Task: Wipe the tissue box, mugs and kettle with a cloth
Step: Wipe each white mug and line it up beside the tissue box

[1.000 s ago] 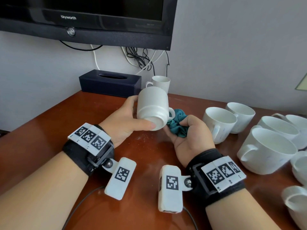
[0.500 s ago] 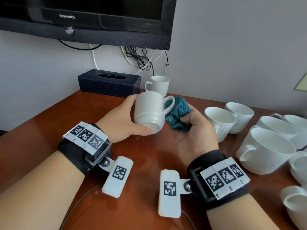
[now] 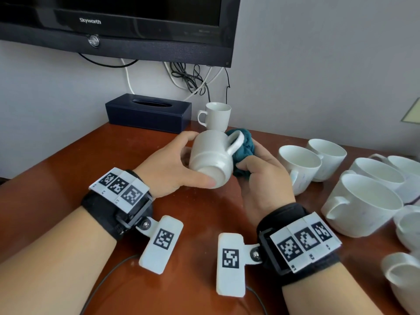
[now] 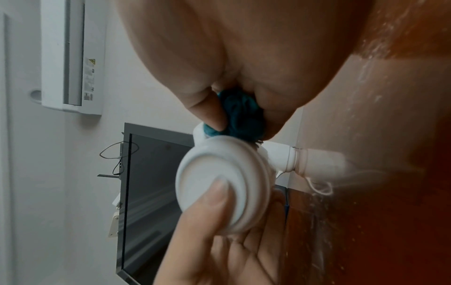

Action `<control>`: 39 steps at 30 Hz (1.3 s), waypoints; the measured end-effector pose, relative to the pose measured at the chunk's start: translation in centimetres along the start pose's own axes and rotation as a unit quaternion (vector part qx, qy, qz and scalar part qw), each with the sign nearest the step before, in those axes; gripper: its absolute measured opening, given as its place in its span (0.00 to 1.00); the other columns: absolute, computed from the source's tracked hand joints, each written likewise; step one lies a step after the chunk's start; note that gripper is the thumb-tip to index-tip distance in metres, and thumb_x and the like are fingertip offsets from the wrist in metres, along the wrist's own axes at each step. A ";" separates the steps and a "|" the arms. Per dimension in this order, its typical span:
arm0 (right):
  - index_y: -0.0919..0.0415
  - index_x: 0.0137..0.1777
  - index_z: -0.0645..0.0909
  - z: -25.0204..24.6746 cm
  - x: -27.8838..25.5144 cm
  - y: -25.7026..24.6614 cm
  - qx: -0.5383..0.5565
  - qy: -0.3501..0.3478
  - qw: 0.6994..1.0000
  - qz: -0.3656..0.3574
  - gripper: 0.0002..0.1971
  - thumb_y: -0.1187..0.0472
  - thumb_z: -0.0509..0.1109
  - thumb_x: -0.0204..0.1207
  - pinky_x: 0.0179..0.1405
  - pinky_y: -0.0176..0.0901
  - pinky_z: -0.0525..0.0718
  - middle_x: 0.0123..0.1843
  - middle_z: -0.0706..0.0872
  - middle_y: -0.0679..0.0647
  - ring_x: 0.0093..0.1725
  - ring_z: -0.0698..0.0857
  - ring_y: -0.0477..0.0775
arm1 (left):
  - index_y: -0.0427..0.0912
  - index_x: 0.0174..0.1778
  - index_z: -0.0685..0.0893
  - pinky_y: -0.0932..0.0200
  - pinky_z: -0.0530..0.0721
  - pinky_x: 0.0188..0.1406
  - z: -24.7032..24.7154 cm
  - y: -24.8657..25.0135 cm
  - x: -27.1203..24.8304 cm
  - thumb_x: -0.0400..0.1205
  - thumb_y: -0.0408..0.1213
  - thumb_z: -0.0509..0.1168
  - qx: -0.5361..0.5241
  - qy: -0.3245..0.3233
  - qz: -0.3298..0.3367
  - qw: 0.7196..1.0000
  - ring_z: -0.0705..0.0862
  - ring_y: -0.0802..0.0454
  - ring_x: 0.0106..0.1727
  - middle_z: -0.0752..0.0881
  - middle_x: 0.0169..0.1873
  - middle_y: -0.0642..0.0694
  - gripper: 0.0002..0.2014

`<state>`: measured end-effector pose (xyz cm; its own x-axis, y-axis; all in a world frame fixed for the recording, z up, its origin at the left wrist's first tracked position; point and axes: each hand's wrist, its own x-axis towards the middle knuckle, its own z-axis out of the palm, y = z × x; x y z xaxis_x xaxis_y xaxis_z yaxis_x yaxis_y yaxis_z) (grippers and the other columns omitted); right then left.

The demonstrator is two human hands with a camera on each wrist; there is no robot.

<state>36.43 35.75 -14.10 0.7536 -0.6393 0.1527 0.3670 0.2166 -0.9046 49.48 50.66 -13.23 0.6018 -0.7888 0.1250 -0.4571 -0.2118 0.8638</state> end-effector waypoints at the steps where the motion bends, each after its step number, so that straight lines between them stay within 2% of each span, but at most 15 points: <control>1: 0.61 0.73 0.85 0.0 0.0 0.0 -0.011 -0.012 1.000 0.003 0.31 0.79 0.56 0.73 0.75 0.63 0.82 0.63 0.92 0.61 0.64 0.88 0.62 | 0.72 0.72 0.71 0.41 0.89 0.63 0.0 -0.1 0.1 0.57 0.60 0.87 0.003 0.022 -0.007 1.000 0.91 0.57 0.57 0.90 0.59 0.57 0.48; 4: 0.56 0.73 0.85 0.4 -0.3 0.3 -0.069 -0.054 0.996 0.004 0.34 0.71 0.61 0.66 0.64 0.55 0.83 0.64 0.92 0.58 0.65 0.87 0.63 | 0.67 0.70 0.71 0.45 0.87 0.59 -0.4 -0.3 0.3 0.59 0.62 0.87 0.025 0.090 -0.032 0.995 0.89 0.55 0.56 0.88 0.57 0.57 0.45; 7: 0.51 0.76 0.84 0.9 -0.4 0.6 -0.134 -0.092 0.987 0.001 0.36 0.69 0.61 0.65 0.56 0.46 0.81 0.64 0.92 0.52 0.62 0.88 0.54 | 0.62 0.70 0.70 0.51 0.85 0.52 -0.7 -0.6 0.5 0.62 0.60 0.87 0.046 0.128 -0.051 0.989 0.87 0.56 0.55 0.86 0.56 0.57 0.44; 12: 0.50 0.73 0.85 1.0 -0.4 1.0 -0.191 -0.091 0.977 -0.001 0.33 0.67 0.60 0.67 0.51 0.47 0.81 0.56 0.93 0.50 0.50 0.86 0.49 | 0.66 0.69 0.71 0.45 0.87 0.60 -0.7 -0.7 0.6 0.59 0.61 0.87 0.049 0.104 -0.041 0.993 0.89 0.56 0.54 0.88 0.56 0.57 0.45; 15: 0.50 0.66 0.87 0.7 -0.3 1.0 -0.197 -0.062 0.978 -0.007 0.28 0.67 0.60 0.68 0.55 0.58 0.84 0.50 0.92 0.51 0.50 0.87 0.55 | 0.70 0.71 0.71 0.39 0.86 0.65 -0.4 -0.6 0.5 0.55 0.61 0.88 -0.006 0.055 -0.020 0.998 0.91 0.54 0.56 0.91 0.56 0.56 0.49; 18: 0.50 0.71 0.85 0.4 -0.2 0.8 -0.172 -0.047 0.984 0.005 0.31 0.68 0.59 0.69 0.70 0.67 0.84 0.59 0.93 0.55 0.62 0.89 0.63 | 0.68 0.75 0.73 0.37 0.85 0.69 -0.3 -0.6 0.4 0.56 0.55 0.89 -0.072 -0.004 -0.012 0.997 0.90 0.50 0.61 0.91 0.58 0.55 0.50; 22: 0.62 0.65 0.87 0.0 0.0 0.4 -0.084 -0.032 0.995 0.041 0.31 0.69 0.60 0.60 0.60 0.56 0.83 0.48 0.90 0.54 0.52 0.84 0.58 | 0.60 0.75 0.78 0.46 0.88 0.64 -0.3 -0.5 0.3 0.59 0.45 0.87 -0.176 -0.035 -0.008 0.984 0.89 0.47 0.63 0.91 0.57 0.52 0.46; 24: 0.65 0.64 0.86 0.4 -0.1 0.3 -0.030 -0.033 0.997 0.066 0.31 0.68 0.60 0.57 0.62 0.56 0.80 0.51 0.87 0.58 0.53 0.81 0.59 | 0.57 0.75 0.79 0.46 0.88 0.64 -0.3 -0.7 0.3 0.58 0.44 0.86 -0.214 -0.020 -0.015 0.977 0.89 0.45 0.64 0.92 0.57 0.51 0.46; 26: 0.65 0.61 0.84 1.1 -0.4 0.0 0.020 -0.041 0.995 0.088 0.24 0.67 0.63 0.63 0.61 0.54 0.77 0.54 0.83 0.63 0.53 0.79 0.60 | 0.57 0.73 0.80 0.42 0.87 0.69 -0.2 -0.8 0.5 0.57 0.46 0.87 -0.216 0.012 -0.021 0.976 0.89 0.46 0.64 0.92 0.56 0.50 0.45; 28: 0.66 0.60 0.82 1.4 -0.6 0.0 0.062 -0.064 0.990 0.112 0.11 0.66 0.65 0.80 0.59 0.51 0.77 0.55 0.82 0.65 0.53 0.80 0.61 | 0.57 0.70 0.80 0.39 0.86 0.71 -0.2 -1.0 0.8 0.56 0.50 0.89 -0.209 0.058 -0.028 0.976 0.90 0.46 0.64 0.92 0.57 0.46 0.45; 29: 0.66 0.63 0.82 1.4 -0.6 0.3 0.066 -0.069 0.988 0.125 0.11 0.64 0.63 0.87 0.66 0.50 0.79 0.60 0.85 0.65 0.59 0.84 0.61 | 0.56 0.70 0.80 0.39 0.86 0.70 -0.2 -1.1 0.9 0.55 0.51 0.89 -0.209 0.080 -0.033 0.974 0.91 0.46 0.63 0.92 0.58 0.45 0.45; 30: 0.66 0.69 0.81 1.3 -0.7 0.5 0.064 -0.066 0.987 0.135 0.14 0.61 0.62 0.90 0.76 0.53 0.79 0.67 0.87 0.65 0.69 0.86 0.61 | 0.55 0.69 0.80 0.40 0.87 0.69 -0.2 -1.1 1.0 0.55 0.52 0.89 -0.211 0.097 -0.037 0.972 0.91 0.46 0.62 0.91 0.59 0.43 0.45; 32: 0.63 0.76 0.79 1.5 -0.6 0.9 0.066 -0.062 0.985 0.145 0.20 0.52 0.63 0.90 0.84 0.62 0.73 0.74 0.84 0.67 0.78 0.81 0.66 | 0.53 0.70 0.80 0.42 0.89 0.67 -0.3 -1.0 1.0 0.57 0.49 0.90 -0.225 0.100 -0.040 0.969 0.92 0.47 0.62 0.91 0.61 0.42 0.44; 36: 0.67 0.76 0.80 1.9 -0.2 1.6 0.090 -0.021 0.987 0.129 0.38 0.36 0.73 0.77 0.83 0.75 0.69 0.79 0.71 0.79 0.81 0.69 0.78 | 0.47 0.76 0.78 0.43 0.89 0.66 0.0 -0.7 0.6 0.62 0.40 0.87 -0.303 0.001 -0.034 0.952 0.90 0.45 0.67 0.89 0.67 0.40 0.45; 39: 0.62 0.71 0.84 1.4 0.6 1.7 0.118 0.037 0.983 0.134 0.36 0.33 0.72 0.75 0.79 0.74 0.75 0.74 0.80 0.76 0.77 0.76 0.79 | 0.51 0.80 0.78 0.42 0.88 0.66 0.0 -0.6 0.5 0.65 0.39 0.83 -0.326 -0.063 -0.018 0.943 0.87 0.42 0.71 0.86 0.72 0.40 0.44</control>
<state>38.32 36.79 -14.99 0.8023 -0.5858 -0.1151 0.2840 0.5441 -0.7895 50.05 50.42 -13.64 0.5081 -0.8587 0.0668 0.0864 0.1280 0.9880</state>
